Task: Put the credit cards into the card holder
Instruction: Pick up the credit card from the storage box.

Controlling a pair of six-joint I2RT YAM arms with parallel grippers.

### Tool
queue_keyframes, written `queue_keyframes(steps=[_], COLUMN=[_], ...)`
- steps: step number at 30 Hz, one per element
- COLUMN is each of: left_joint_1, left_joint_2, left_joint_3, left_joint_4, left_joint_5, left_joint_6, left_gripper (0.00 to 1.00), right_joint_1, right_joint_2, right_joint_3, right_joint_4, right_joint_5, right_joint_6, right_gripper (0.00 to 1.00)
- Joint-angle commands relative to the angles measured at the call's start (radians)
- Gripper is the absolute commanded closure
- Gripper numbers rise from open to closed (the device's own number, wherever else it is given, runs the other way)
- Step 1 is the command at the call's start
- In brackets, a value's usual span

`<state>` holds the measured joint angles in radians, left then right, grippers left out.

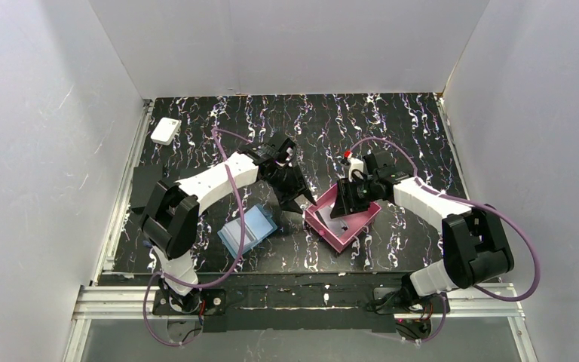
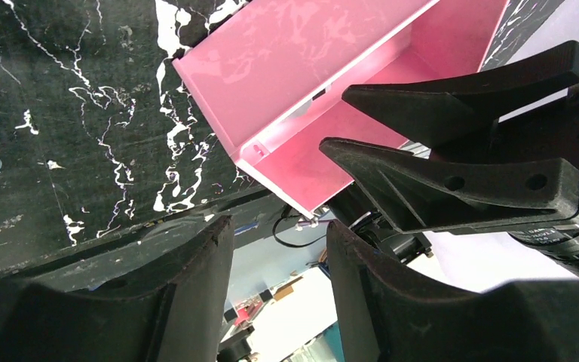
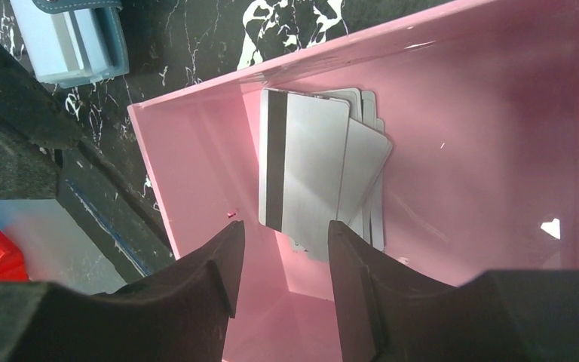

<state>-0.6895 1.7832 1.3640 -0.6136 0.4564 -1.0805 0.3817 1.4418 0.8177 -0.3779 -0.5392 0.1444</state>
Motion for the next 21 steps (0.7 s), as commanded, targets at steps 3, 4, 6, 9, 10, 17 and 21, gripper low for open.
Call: queue_keyframes(steps=[3,4,6,9,10,17,21], left_joint_1=[-0.002,-0.002,-0.001,-0.001,-0.001,-0.001,-0.001], left_joint_2=[-0.003,-0.002,0.002,0.013,0.017,0.039,0.050], left_joint_3=[0.054,0.056,0.054,0.060,0.063,0.070,0.075], left_joint_4=[-0.083,-0.098,-0.112,-0.123,-0.126,-0.132,-0.132], left_joint_5=[-0.005,-0.011,-0.015,-0.013,-0.013,-0.002,-0.001], left_joint_6=[-0.016,-0.018,-0.021,-0.021,-0.022,-0.022,-0.023], left_gripper=[0.53,0.53,0.52,0.52,0.52,0.51,0.51], right_joint_1=[0.004,0.006,0.010,0.021,0.026,0.035,0.040], right_joint_2=[0.034,0.045,0.061,0.071,0.076,0.083,0.090], right_joint_3=[0.001,0.008,0.021,0.027,0.027,0.024,0.027], right_joint_4=[0.039,0.037,0.030,0.035,0.036,0.039,0.038], right_joint_5=[-0.025,-0.026,-0.026,-0.021,-0.019,-0.006,0.004], right_joint_6=[-0.022,-0.023,-0.029,-0.035,-0.034,-0.033,-0.035], right_gripper=[0.46,0.46,0.46,0.46,0.46,0.44,0.44])
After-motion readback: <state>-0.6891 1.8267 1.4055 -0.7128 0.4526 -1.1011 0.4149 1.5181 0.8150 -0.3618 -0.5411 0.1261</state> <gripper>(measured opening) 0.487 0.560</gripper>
